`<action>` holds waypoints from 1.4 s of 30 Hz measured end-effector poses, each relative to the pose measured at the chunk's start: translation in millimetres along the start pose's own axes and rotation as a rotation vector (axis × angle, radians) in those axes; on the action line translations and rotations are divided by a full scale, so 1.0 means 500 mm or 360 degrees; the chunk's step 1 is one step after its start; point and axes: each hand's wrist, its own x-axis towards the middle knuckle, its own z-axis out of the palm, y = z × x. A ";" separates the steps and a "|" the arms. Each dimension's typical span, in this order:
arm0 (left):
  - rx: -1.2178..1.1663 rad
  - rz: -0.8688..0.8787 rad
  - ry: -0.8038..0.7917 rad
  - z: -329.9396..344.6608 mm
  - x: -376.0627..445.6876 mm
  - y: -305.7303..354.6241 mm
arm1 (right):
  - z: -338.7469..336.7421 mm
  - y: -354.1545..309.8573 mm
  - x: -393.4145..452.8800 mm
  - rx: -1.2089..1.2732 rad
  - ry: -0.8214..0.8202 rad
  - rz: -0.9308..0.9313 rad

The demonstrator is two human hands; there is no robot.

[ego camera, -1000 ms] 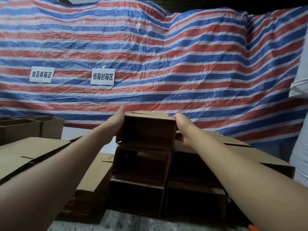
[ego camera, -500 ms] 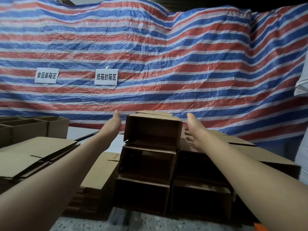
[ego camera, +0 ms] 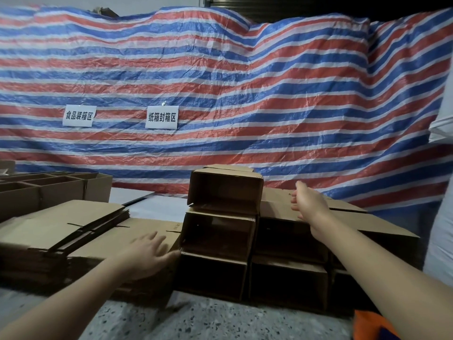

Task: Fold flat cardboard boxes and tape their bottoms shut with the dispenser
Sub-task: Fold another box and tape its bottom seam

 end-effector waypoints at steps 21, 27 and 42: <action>-0.0036 0.0221 0.0397 0.026 -0.073 -0.008 | -0.027 0.064 -0.035 -0.0122 -0.0011 -0.0108; -0.0313 0.0155 0.1129 -0.075 -0.109 0.017 | -0.028 0.053 -0.039 -0.0078 0.0026 -0.0135; -0.0805 0.0567 0.2117 -0.390 -0.244 0.135 | -0.045 -0.132 -0.065 0.0192 -0.0038 -0.0461</action>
